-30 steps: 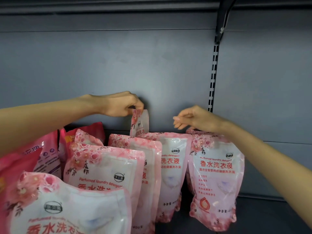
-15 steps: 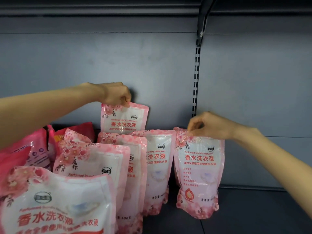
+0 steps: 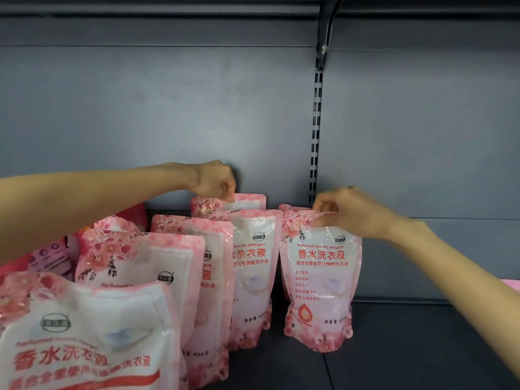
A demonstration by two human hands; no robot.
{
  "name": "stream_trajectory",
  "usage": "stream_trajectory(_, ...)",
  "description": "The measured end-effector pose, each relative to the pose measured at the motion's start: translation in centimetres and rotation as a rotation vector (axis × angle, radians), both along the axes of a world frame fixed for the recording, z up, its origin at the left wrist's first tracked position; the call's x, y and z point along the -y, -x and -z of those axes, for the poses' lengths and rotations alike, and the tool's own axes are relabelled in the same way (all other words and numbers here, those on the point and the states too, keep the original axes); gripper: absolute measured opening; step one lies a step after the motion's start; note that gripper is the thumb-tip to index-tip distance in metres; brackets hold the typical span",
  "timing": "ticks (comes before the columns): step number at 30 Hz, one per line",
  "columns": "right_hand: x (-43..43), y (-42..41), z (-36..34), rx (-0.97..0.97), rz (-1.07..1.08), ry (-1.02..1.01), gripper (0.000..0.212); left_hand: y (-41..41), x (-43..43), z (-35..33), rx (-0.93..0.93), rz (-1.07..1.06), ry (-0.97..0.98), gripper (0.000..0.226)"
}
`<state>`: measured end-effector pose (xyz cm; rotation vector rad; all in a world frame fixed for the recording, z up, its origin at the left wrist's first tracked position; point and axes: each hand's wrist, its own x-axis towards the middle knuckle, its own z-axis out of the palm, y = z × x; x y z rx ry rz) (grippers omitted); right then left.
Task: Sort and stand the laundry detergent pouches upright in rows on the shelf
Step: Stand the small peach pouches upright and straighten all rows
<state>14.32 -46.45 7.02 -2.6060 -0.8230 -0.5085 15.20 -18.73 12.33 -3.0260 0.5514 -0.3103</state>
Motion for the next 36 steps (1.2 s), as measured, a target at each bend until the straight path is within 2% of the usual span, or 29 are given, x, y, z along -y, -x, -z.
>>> stream_trajectory(9,-0.2,0.1,0.6,-0.035,0.021,-0.073,0.02,1.1,0.0,1.3,-0.012,0.051,0.069,0.014)
stream_trajectory(13,-0.4,0.1,0.8,0.019,0.044,-0.071,0.023,1.0,0.6,1.8,0.065,0.062,0.149,0.014)
stream_trajectory(17,-0.2,0.2,1.1,0.079,0.061,-0.058,0.017,0.2,1.2,1.6,0.13,0.032,0.172,0.015)
stream_trajectory(21,0.2,0.4,1.7,0.071,0.066,-0.084,0.015,-0.2,1.5,1.8,0.087,0.014,0.149,0.014)
stream_trajectory(26,1.2,0.4,1.1,0.054,0.031,-0.271,0.026,-0.1,2.0,1.9,0.026,0.003,0.15,0.014)
stream_trajectory(29,1.5,-0.2,-0.4,0.028,0.002,-0.367,0.017,0.4,1.7,1.5,-0.01,-0.008,0.155,0.014)
stream_trajectory(33,1.3,-1.2,-2.1,-0.115,0.028,-0.12,0.007,1.1,1.5,1.4,-0.037,-0.038,0.109,0.017)
stream_trajectory(36,0.6,-1.6,-3.2,-0.232,0.016,-0.056,0.005,1.2,1.6,1.2,-0.01,-0.053,0.091,0.019)
